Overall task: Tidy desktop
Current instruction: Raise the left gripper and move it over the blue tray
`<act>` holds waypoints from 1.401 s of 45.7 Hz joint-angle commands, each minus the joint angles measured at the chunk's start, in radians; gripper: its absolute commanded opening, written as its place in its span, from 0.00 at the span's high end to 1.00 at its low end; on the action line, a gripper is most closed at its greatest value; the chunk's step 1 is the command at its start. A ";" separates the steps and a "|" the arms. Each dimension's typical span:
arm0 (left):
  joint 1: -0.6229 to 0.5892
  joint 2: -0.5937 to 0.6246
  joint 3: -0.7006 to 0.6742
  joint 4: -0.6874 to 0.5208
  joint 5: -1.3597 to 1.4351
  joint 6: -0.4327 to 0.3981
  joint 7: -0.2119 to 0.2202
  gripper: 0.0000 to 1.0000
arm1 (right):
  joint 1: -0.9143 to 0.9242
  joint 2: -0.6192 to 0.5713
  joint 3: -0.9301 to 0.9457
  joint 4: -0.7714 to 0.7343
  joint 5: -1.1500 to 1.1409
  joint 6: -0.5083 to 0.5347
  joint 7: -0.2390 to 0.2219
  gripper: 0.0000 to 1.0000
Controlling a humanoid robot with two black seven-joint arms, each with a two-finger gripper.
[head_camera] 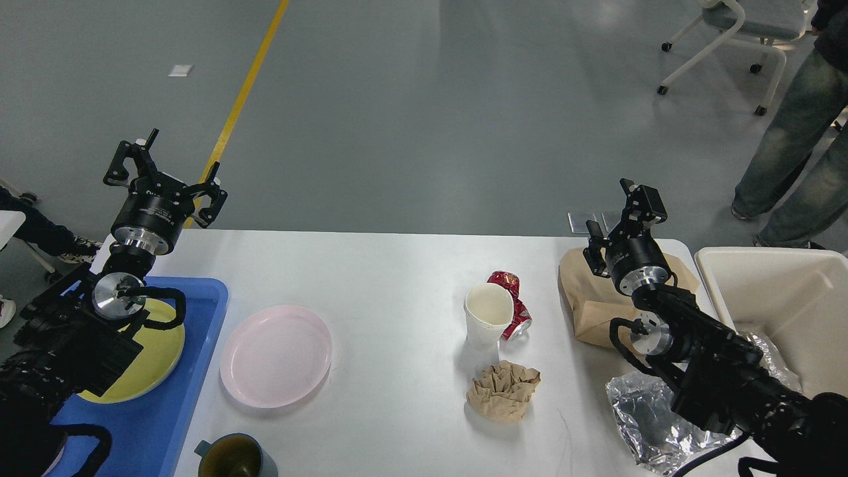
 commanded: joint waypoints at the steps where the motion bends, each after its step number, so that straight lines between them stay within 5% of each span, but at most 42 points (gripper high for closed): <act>1: 0.002 0.001 -0.011 0.000 -0.007 -0.001 -0.001 0.04 | 0.000 0.000 0.000 0.000 0.000 -0.001 0.000 0.00; 39: 0.032 0.004 0.038 -0.013 0.002 0.015 0.017 0.04 | 0.000 0.000 0.000 -0.001 0.000 -0.001 0.000 0.00; 55: -0.196 0.153 0.824 -0.011 0.128 -0.001 0.031 0.04 | 0.000 0.000 0.000 -0.001 0.000 -0.001 0.000 0.00; 64: -0.302 0.153 1.153 -0.013 0.225 -0.001 0.031 0.04 | 0.000 0.000 0.000 -0.001 0.000 -0.001 0.000 0.00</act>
